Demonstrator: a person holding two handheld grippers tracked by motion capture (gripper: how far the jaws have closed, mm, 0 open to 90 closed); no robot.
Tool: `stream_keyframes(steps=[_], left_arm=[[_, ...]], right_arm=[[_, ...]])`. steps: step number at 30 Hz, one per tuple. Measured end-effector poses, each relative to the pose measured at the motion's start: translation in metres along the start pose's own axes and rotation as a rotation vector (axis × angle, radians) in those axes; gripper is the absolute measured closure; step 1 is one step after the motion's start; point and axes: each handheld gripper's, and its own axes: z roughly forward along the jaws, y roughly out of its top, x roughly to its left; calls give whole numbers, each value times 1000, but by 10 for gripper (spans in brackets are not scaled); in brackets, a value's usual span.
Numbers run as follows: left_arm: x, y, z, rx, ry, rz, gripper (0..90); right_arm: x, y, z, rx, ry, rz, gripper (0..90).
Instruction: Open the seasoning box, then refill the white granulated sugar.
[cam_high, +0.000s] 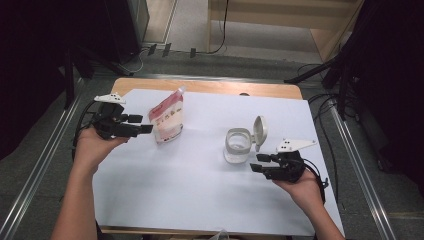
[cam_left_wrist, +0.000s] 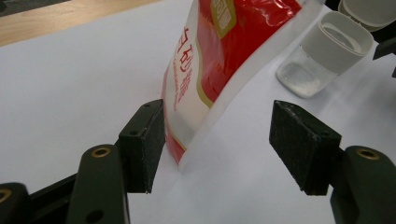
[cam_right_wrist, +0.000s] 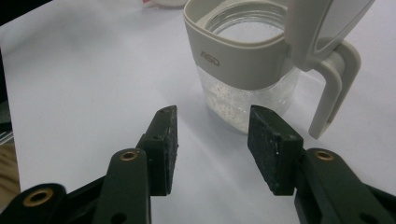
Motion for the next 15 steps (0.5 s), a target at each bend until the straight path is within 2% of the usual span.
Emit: stream_keyframes(steps=[8, 11, 14, 15], left_arm=[[-2, 9, 13, -11, 2, -2, 371], [-4, 12, 18, -18, 16, 1, 397], [-3, 15, 23, -19, 14, -22, 421], [-2, 17, 25, -25, 1, -41, 431]], right_arm=[[1, -1, 1, 4, -6, -2, 531], [0, -2, 0, 7, -10, 1, 529], [0, -3, -1, 5, -16, 4, 526], [0, -3, -1, 4, -17, 3, 526]])
